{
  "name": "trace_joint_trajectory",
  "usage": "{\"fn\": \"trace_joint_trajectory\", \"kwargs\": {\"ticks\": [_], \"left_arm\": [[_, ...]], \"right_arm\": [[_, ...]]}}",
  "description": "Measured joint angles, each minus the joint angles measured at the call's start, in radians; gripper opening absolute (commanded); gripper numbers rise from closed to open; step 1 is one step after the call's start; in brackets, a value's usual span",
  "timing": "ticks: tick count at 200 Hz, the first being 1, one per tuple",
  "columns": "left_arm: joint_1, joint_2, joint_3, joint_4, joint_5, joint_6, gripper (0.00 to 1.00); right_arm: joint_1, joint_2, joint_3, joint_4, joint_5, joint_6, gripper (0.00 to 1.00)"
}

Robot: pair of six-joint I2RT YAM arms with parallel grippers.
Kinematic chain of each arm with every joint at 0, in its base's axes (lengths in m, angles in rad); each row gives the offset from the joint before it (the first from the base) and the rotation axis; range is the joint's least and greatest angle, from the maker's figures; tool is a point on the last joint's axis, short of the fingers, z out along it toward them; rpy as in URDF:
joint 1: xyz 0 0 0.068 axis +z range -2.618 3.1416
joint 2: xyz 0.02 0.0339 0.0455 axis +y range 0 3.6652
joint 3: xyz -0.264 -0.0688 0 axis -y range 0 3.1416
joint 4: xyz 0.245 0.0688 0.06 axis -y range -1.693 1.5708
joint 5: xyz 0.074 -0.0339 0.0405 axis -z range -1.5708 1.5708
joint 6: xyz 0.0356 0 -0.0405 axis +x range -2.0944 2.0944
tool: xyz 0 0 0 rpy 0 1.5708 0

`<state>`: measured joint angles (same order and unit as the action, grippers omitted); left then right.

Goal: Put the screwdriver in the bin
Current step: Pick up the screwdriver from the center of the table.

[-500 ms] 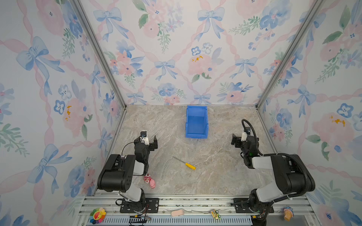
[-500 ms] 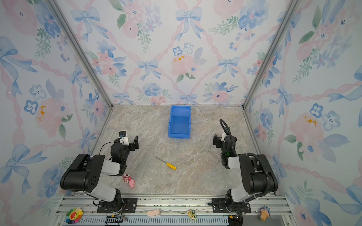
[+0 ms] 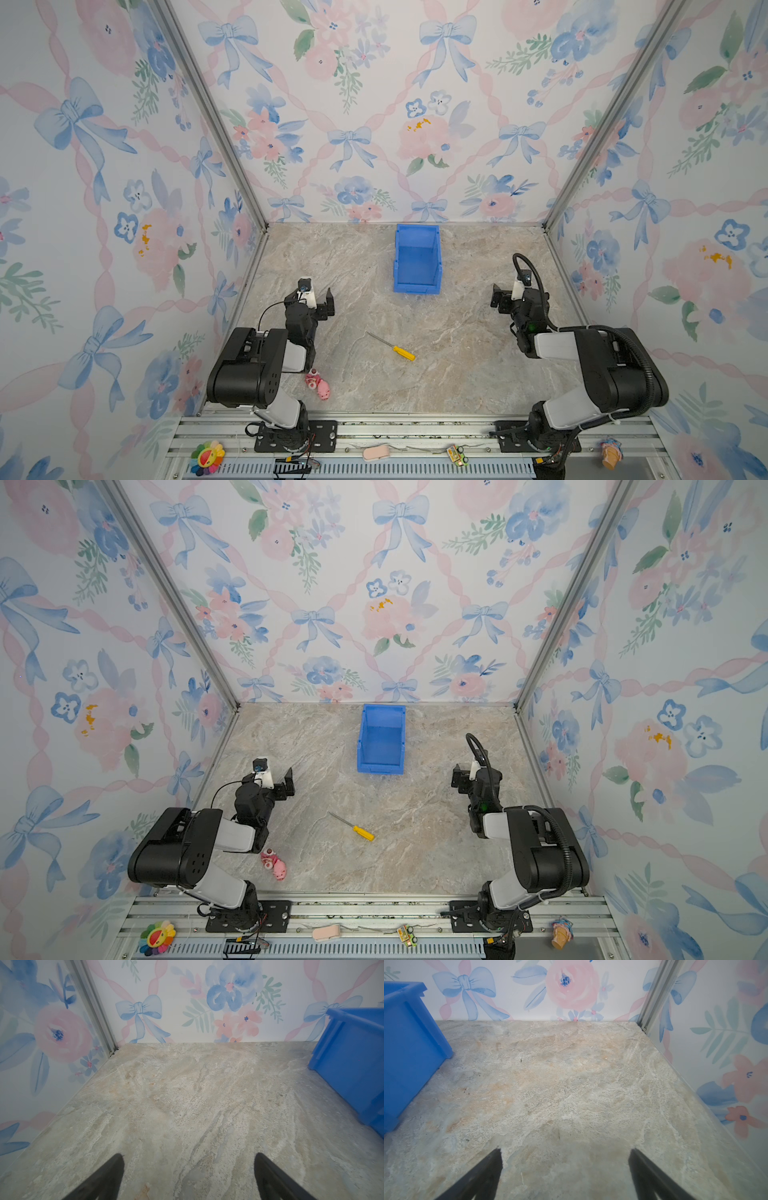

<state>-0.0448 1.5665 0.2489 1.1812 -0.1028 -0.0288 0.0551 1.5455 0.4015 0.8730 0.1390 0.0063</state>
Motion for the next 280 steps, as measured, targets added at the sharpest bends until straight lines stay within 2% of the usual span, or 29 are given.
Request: {"fn": "trace_joint_trajectory", "kwargs": {"ticks": [119, 140, 166, 198, 234, 280], "left_arm": [[0.0, -0.002, 0.0, -0.001, 0.0, 0.0, 0.98], [0.0, -0.055, 0.0, -0.042, -0.002, 0.0, 0.98], [0.0, -0.19, 0.019, -0.174, -0.011, -0.011, 0.98], [0.0, -0.286, 0.13, -0.472, -0.027, -0.066, 0.98], [-0.014, -0.351, 0.183, -0.74, -0.02, -0.098, 0.98], [-0.021, -0.388, 0.282, -1.024, 0.02, -0.212, 0.98]], "right_arm": [[-0.001, 0.0, 0.0, 0.0, -0.003, 0.0, 0.97], [0.006, -0.018, 0.003, -0.031, -0.002, -0.008, 0.97], [0.068, -0.126, 0.099, -0.291, 0.012, -0.043, 0.97], [0.255, -0.227, 0.296, -0.594, 0.126, -0.075, 0.97], [0.451, -0.291, 0.409, -0.883, 0.191, -0.037, 0.97], [0.633, -0.288, 0.513, -1.219, 0.144, 0.056, 0.97]]}}
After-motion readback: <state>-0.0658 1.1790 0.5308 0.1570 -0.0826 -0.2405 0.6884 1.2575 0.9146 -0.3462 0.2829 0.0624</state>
